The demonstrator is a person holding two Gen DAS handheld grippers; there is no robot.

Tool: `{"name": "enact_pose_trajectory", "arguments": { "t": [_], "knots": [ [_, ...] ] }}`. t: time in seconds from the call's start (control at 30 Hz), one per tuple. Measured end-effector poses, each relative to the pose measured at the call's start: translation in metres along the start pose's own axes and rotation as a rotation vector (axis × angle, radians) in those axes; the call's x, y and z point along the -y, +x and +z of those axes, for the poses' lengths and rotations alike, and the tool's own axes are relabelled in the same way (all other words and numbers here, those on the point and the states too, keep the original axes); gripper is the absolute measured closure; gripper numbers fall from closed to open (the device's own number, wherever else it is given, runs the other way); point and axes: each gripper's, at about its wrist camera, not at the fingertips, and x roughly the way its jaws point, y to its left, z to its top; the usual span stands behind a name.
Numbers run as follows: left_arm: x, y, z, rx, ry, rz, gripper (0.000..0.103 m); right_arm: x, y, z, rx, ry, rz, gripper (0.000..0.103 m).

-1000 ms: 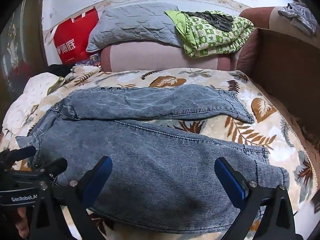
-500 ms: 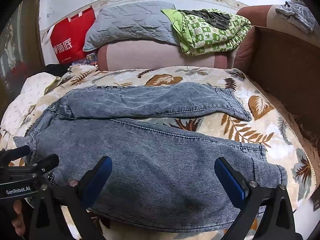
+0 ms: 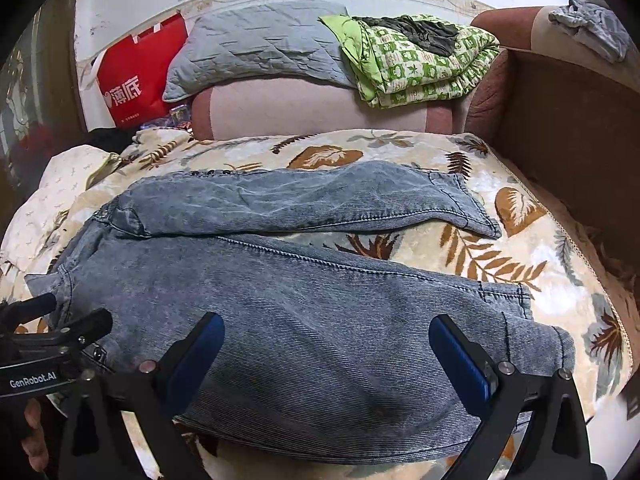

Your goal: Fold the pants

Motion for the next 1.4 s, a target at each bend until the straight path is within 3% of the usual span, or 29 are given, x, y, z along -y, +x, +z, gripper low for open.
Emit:
{"name": "enact_pose_trajectory", "arguments": {
  "t": [1.4],
  "knots": [
    [-0.0054,0.0005,0.0019,-0.018,-0.022,-0.019,0.000,-0.0002,0.0010,-0.0007,-0.002,-0.001,-0.005,0.000]
  ]
}}
